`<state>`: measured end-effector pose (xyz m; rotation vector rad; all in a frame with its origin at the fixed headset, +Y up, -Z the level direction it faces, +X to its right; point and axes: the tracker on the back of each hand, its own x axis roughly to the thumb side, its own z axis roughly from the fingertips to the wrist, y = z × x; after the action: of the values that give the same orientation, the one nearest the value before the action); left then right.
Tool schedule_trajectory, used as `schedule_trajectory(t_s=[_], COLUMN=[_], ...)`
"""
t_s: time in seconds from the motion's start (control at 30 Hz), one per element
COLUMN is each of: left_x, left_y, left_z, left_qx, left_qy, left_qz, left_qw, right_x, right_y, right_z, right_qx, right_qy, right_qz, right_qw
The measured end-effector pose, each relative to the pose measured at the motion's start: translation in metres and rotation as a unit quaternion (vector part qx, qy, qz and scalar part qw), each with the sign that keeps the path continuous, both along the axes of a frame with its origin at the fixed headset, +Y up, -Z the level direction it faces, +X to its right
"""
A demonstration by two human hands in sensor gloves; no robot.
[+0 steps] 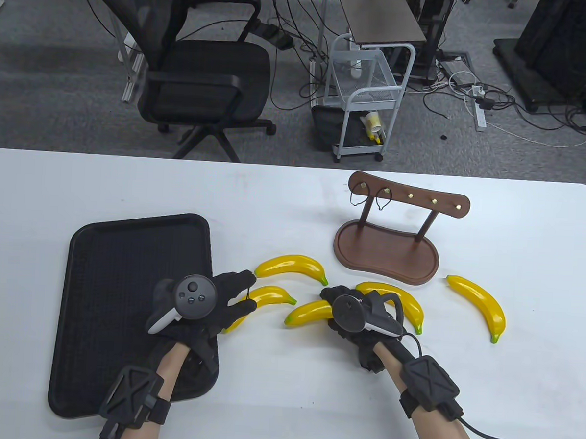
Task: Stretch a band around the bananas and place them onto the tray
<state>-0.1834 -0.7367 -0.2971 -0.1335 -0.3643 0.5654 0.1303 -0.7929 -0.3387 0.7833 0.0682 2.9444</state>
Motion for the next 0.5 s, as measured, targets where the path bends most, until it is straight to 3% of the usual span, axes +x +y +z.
schedule_trajectory(t_s=[0.23, 0.5], left_x=[0.003, 0.006], left_y=[-0.001, -0.001], left_z=[0.001, 0.001], left_qx=[-0.002, -0.005], left_qy=[-0.006, -0.013], left_qz=[0.001, 0.010], left_qw=[1.000, 1.000], right_x=[0.003, 0.004], right_y=[0.004, 0.024], right_z=[0.000, 0.001], right_qx=[-0.003, 0.014], right_qy=[-0.005, -0.010], right_qz=[-0.010, -0.029], right_qw=[1.000, 0.999])
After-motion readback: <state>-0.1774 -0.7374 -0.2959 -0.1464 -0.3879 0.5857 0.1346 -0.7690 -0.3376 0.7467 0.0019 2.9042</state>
